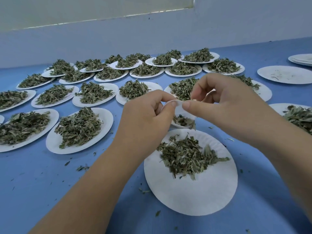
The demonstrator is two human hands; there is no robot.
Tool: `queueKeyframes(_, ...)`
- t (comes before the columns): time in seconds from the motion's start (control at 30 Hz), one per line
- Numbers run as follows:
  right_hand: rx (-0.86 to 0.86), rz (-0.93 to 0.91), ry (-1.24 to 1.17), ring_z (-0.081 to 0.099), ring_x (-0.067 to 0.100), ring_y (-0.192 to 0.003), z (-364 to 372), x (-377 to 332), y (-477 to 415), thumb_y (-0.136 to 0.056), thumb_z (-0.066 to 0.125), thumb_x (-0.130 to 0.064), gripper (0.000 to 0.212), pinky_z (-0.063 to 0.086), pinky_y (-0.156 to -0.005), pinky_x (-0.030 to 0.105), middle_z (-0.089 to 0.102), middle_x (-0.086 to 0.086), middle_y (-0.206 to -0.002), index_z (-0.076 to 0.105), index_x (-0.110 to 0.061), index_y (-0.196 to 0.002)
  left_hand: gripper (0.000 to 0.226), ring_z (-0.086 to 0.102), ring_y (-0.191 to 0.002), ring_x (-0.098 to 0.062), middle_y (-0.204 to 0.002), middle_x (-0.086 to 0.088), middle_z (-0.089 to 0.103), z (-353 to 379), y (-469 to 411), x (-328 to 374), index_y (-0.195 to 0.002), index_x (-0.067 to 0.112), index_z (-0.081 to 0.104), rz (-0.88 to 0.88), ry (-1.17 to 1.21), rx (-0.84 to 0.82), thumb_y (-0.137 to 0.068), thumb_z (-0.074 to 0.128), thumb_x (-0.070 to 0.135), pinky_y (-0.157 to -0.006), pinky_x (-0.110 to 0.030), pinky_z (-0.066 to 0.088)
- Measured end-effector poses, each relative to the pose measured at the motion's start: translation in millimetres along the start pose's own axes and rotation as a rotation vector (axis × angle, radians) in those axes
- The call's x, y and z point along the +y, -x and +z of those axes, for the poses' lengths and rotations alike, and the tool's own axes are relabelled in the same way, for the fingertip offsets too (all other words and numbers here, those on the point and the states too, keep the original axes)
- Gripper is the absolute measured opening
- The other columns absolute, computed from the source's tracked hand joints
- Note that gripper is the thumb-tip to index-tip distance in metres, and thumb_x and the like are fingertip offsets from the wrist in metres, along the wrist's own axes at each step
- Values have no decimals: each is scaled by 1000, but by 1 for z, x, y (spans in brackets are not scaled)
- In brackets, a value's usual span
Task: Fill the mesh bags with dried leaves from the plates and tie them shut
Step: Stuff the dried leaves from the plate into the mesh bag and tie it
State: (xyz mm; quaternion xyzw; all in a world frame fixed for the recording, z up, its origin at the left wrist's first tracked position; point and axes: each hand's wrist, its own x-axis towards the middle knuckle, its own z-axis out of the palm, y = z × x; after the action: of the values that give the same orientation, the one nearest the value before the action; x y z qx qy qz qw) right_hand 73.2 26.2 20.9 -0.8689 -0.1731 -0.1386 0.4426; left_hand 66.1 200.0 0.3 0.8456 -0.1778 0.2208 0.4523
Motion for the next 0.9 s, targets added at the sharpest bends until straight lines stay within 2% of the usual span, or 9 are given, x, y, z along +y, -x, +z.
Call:
queueKeyframes(0.1,9,20,67,49,2,-61,7,0,1,-64,69,-50,29,37,-53,11,55,-11,-73,54,-29,-77,12,34,-42,-7,-47,-6,39,1,0,1,-82,22,68,5,4,4,-91,62,16,-46,-10,27)
queueKeyframes(0.23,0,47,181,54,13,-66,21,0,-1,-68,63,-46,28,36,-53,28,56,-6,-73,52,-22,-77,12,35,-41,-6,-45,-5,41,5,2,4,-83,22,70,7,9,-18,-90,62,16,-46,-8,28)
queueKeyframes(0.33,16,47,134,54,12,-64,16,0,-1,-76,62,-51,30,39,-54,24,57,-7,-71,52,-23,-77,17,36,-42,-6,-44,2,37,3,2,4,-81,27,68,4,-2,-6,-91,61,15,-46,-10,29)
queueKeyframes(0.43,39,22,39,58,13,-59,1,-3,2,-73,61,-61,37,43,-54,25,58,-5,-64,52,-26,-75,13,37,-44,-7,-50,-9,43,-1,0,2,-83,26,68,-41,25,33,-92,61,19,-46,-15,34)
queueKeyframes(0.53,-71,-53,97,56,7,-53,-6,-9,7,-63,65,-70,44,47,-55,30,61,-10,-66,48,-33,-81,14,42,-48,-19,-57,-15,48,-4,-3,-1,-82,28,68,-93,50,73,-92,60,22,-46,-19,34)
queueKeyframes(0.63,-202,-67,245,58,0,-59,-1,-11,9,-57,68,-65,48,51,-59,32,64,-16,-72,46,-39,-91,14,44,-52,-28,-61,-20,49,-4,-3,-1,-82,26,68,-123,81,83,-92,60,22,-46,-22,34)
queueKeyframes(0.7,-211,-86,301,58,-3,-65,2,-9,9,-62,64,-58,38,52,-63,32,63,-16,-69,49,-40,-92,14,45,-51,-26,-60,-19,50,-4,-3,-1,-81,27,68,-121,83,84,-92,60,22,-45,-20,34)
queueKeyframes(0.77,-193,-103,278,58,-5,-67,1,-8,8,-67,64,-49,23,51,-64,30,63,-17,-67,56,-38,-85,14,41,-46,-17,-56,-15,48,-3,-2,-1,-82,27,67,-105,74,85,-92,59,22,-44,-17,32)
queueKeyframes(0.9,-133,-143,168,60,1,-66,-8,-7,6,-70,67,-39,8,48,-61,22,65,-21,-74,65,-34,-75,13,36,-43,-6,-53,-11,45,0,0,0,-83,23,68,-64,35,78,-92,60,19,-46,-12,29)
